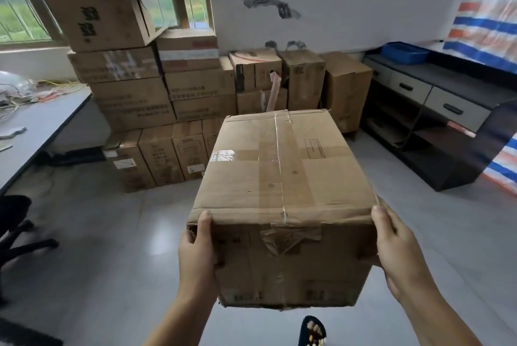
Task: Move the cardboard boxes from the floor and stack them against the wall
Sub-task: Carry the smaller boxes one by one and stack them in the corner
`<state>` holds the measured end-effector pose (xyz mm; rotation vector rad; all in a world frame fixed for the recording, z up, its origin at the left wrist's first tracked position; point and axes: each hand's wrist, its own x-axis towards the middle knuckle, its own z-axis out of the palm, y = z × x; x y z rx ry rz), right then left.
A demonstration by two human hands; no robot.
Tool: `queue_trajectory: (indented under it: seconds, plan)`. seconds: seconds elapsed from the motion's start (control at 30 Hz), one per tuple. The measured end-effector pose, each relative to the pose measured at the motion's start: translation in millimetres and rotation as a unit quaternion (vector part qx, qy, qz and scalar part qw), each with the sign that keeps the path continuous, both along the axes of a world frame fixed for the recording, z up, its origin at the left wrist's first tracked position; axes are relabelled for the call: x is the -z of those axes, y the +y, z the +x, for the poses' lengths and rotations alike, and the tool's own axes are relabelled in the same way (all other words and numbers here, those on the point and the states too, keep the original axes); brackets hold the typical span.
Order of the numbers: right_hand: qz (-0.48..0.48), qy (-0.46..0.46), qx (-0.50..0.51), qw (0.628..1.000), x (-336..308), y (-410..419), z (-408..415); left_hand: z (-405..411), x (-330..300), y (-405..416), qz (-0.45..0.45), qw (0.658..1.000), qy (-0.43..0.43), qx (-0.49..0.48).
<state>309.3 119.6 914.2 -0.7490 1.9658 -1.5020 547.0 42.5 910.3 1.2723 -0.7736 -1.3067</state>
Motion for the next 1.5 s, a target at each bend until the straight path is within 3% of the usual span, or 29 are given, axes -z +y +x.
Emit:
queue_trajectory:
  seconds: [0.4, 0.77, 1.13, 1.33, 1.5]
  plan:
    - [-0.071, 0.041, -0.063, 0.995, -63, -278, -176, -169, -37, -247, -0.043, 0.996, 0.039, -0.060]
    - [-0.183, 0.084, -0.077, 0.976, -120, -561, -252, -239, -81, -526, -0.136, 0.984, 0.066, -0.090]
    - [-0.250, 0.144, -0.045, 0.956, -211, -844, -302, -289, -178, -809, -0.218, 0.965, 0.123, -0.076]
    - [-0.240, 0.164, -0.070, 0.954, -216, -994, -339, -319, -179, -950, -0.233, 0.962, 0.109, -0.086]
    - [-0.225, 0.129, -0.119, 0.958, -192, -1127, -373, -345, -159, -1065, -0.207, 0.968, 0.070, -0.127]
